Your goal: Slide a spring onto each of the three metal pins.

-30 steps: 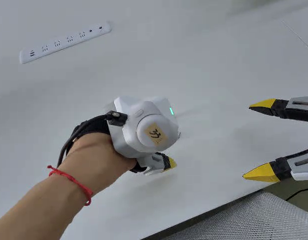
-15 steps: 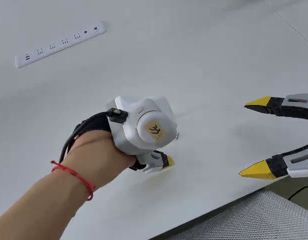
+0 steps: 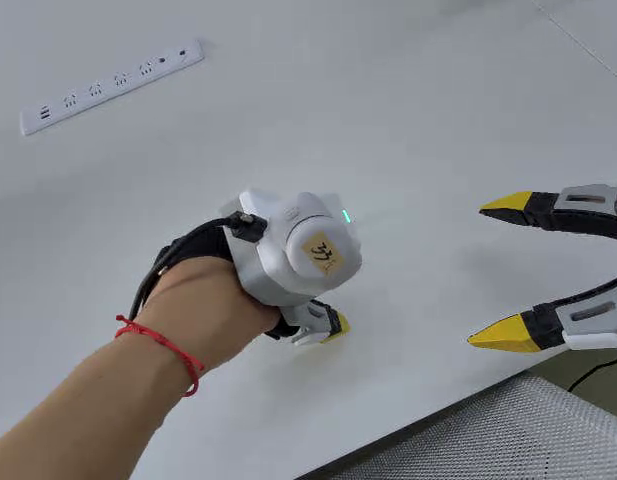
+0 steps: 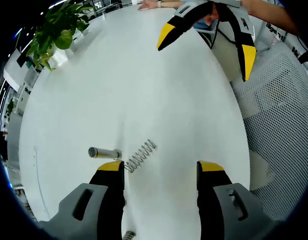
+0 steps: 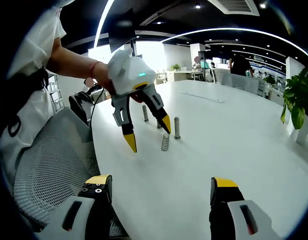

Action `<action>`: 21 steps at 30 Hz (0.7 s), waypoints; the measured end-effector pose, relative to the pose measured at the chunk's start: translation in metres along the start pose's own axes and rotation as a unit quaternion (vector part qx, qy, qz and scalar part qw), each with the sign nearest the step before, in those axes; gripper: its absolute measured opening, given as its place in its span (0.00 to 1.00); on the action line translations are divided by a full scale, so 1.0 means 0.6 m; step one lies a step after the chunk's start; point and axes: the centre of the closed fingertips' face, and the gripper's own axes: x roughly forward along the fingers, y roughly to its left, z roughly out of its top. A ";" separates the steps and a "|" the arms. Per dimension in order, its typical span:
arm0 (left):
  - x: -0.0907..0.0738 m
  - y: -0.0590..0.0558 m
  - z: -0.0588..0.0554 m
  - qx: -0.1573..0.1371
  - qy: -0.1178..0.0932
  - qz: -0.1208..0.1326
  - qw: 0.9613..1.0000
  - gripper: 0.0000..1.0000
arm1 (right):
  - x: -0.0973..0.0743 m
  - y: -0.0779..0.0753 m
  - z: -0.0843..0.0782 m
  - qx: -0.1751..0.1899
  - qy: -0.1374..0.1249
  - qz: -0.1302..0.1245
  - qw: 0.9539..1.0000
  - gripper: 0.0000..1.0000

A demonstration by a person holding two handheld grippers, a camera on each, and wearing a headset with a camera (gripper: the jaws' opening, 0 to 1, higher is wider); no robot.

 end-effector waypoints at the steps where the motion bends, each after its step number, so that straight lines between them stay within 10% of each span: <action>1: 0.002 0.000 0.000 0.001 0.002 0.000 1.000 0.56 | 0.000 0.001 0.000 0.002 -0.001 0.000 1.000 0.79; 21: 0.002 -0.015 -0.026 -0.025 0.033 0.000 0.999 0.38 | 0.002 0.002 0.011 0.001 -0.008 -0.005 1.000 0.78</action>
